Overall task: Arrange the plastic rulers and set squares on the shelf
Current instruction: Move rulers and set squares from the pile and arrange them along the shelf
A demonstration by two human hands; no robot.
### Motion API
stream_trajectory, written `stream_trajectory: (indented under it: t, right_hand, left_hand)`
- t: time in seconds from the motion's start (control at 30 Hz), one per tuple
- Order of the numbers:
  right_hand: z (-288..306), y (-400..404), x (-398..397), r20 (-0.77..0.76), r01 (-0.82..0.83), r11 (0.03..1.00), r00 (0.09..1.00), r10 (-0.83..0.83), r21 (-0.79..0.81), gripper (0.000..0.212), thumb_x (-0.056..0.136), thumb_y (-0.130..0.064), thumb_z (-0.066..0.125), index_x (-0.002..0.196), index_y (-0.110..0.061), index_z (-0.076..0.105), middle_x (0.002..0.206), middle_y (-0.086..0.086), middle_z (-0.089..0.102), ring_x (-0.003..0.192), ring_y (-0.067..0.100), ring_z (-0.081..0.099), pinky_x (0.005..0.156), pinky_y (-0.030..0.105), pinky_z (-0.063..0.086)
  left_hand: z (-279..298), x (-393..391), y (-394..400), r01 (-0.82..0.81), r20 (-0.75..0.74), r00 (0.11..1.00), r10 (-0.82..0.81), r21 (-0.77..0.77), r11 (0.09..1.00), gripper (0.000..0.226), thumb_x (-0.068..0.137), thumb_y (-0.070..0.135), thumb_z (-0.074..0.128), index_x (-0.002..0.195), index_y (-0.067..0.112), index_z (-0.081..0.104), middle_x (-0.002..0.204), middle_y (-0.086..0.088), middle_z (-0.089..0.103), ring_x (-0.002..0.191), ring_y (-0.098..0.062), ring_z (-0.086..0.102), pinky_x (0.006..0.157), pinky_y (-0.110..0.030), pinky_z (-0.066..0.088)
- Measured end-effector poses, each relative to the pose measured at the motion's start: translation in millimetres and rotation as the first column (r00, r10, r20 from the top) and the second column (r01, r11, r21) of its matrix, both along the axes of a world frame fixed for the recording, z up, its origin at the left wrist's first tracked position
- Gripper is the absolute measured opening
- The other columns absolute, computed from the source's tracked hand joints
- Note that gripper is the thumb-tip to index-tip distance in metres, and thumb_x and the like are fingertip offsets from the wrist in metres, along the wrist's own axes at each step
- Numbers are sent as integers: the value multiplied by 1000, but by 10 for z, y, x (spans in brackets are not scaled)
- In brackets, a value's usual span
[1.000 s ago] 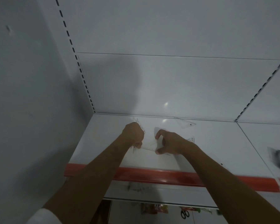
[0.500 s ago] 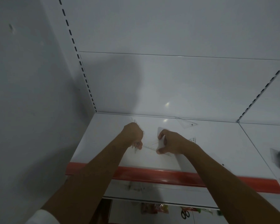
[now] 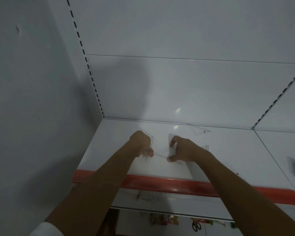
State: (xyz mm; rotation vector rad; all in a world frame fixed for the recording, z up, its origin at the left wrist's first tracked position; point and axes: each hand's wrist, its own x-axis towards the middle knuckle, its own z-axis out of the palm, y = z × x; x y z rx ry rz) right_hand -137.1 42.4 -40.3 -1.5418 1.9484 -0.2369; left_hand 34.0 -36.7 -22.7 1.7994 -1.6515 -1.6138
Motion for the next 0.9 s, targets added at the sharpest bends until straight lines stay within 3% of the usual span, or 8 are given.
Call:
stream_trajectory:
  t: [0.07,0.2,0.33,0.5,0.63,0.73,0.83,0.9]
  right_hand:
    - [-5,-4,-6,-3,3,1000,1000,-3,-5,56,66,-37,84,106,-25,48,88,-7,53,84,15,53,65,26,40]
    - [4,2,-3,-5,2,1000,1000,-2,-15,59,65,-36,84,108,-24,46,88,-6,53,83,15,53,63,25,39]
    - [11,16,-1,14,7,1000,1000,-7,-13,58,67,-35,84,108,-24,46,87,-6,53,81,14,52,61,25,38]
    - [11,32,4,18,5,1000,1000,-4,-24,57,67,-36,84,108,-24,46,89,-5,55,83,14,54,65,26,41]
    - [18,28,0,14,-11,999,1000,11,-40,52,68,-35,83,105,-24,48,86,-6,55,82,15,54,66,26,42]
    - [12,40,-3,4,-40,997,999,40,-67,45,70,-31,82,100,-25,50,81,-12,50,79,13,50,64,23,39]
    - [-2,52,5,7,-47,995,999,47,-86,43,71,-30,82,101,-24,52,83,-14,48,83,14,50,68,23,39]
    - [-8,51,6,12,-42,995,999,43,-86,42,70,-30,82,100,-24,53,83,-14,49,83,14,50,67,24,40]
  left_hand:
    - [-6,15,1,-51,-53,997,56,81,995,23,97,2,44,75,7,44,103,-24,68,87,-32,71,65,-34,60]
    - [33,91,61,-140,-133,975,176,242,960,22,101,5,32,83,1,45,52,-16,64,42,-26,64,48,-28,50]
    - [40,140,73,-134,-159,968,192,316,939,13,102,8,31,103,0,42,76,-19,63,65,-29,62,62,-30,45]
    - [44,110,71,-111,-123,979,161,339,934,30,104,13,27,84,2,47,76,-11,61,67,-21,59,63,-26,41]
    - [75,98,89,-116,-158,971,181,349,930,26,104,14,29,92,1,47,77,-14,61,70,-24,60,68,-30,46]
    - [78,82,107,-121,-269,932,244,404,907,19,105,11,31,109,-2,45,84,-22,62,83,-30,64,86,-40,51]
    - [85,22,186,-130,-316,909,271,404,905,21,103,5,34,121,-3,43,80,-23,60,71,-30,62,72,-43,56]
    - [79,-28,223,-140,-317,909,271,381,914,23,104,6,33,122,-3,43,85,-23,61,83,-33,65,62,-38,55]
